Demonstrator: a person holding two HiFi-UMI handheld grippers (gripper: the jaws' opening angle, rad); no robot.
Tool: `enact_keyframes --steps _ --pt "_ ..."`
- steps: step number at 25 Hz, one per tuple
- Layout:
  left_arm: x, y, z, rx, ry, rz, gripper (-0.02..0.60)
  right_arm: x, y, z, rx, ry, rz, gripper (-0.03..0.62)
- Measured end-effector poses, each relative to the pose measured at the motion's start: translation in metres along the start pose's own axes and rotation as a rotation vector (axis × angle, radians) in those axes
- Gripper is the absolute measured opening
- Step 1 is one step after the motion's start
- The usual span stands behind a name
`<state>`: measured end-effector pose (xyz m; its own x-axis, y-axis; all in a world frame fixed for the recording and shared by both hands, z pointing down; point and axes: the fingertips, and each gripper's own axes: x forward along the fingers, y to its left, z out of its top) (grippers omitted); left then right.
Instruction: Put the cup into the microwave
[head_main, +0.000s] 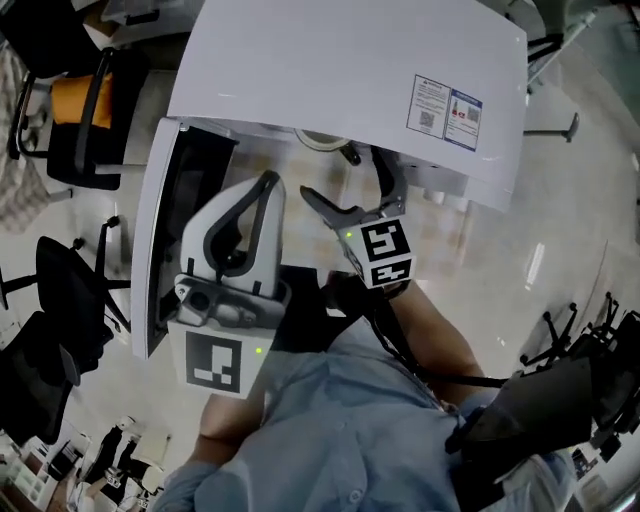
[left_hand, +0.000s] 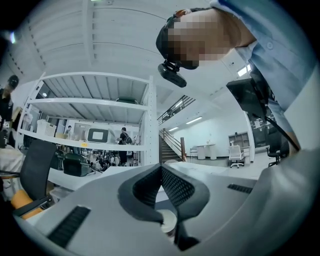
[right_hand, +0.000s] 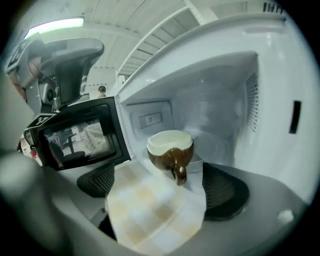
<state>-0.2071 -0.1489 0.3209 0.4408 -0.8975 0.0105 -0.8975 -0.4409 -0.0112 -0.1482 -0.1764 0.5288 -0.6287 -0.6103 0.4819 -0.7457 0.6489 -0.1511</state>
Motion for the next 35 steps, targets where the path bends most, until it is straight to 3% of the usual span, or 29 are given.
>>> enact_keyframes --steps 5,6,7,11,13,17,18,27,35 --pt "0.000 -0.007 0.005 -0.002 0.005 -0.021 0.005 -0.010 0.037 -0.015 -0.007 0.005 0.073 0.525" --pt "0.000 -0.008 0.006 0.000 0.006 -0.024 0.005 -0.009 0.039 -0.013 0.002 -0.009 0.072 0.494" --pt "0.000 -0.008 0.007 0.003 0.008 -0.027 0.005 -0.009 0.038 -0.008 0.009 -0.030 0.058 0.449" --pt "0.001 -0.005 0.004 0.003 0.018 -0.041 0.005 -0.018 0.032 0.012 -0.040 -0.133 -0.032 0.402" --pt "0.002 -0.005 0.002 -0.007 0.023 -0.049 0.005 -0.026 0.040 0.020 -0.091 -0.177 -0.030 0.327" --pt "0.007 -0.004 0.001 -0.019 0.025 -0.063 0.005 -0.017 0.054 0.013 -0.051 -0.146 0.000 0.043" --pt "0.009 -0.003 0.001 -0.019 0.024 -0.066 0.006 -0.011 0.052 0.009 -0.039 -0.132 -0.007 0.002" --pt "0.018 0.011 -0.008 -0.038 0.042 -0.076 0.005 0.032 0.037 -0.015 0.070 -0.006 -0.038 0.002" --pt "0.030 0.024 -0.013 -0.055 0.056 -0.084 0.005 0.051 0.006 0.000 0.114 -0.005 -0.108 0.002"
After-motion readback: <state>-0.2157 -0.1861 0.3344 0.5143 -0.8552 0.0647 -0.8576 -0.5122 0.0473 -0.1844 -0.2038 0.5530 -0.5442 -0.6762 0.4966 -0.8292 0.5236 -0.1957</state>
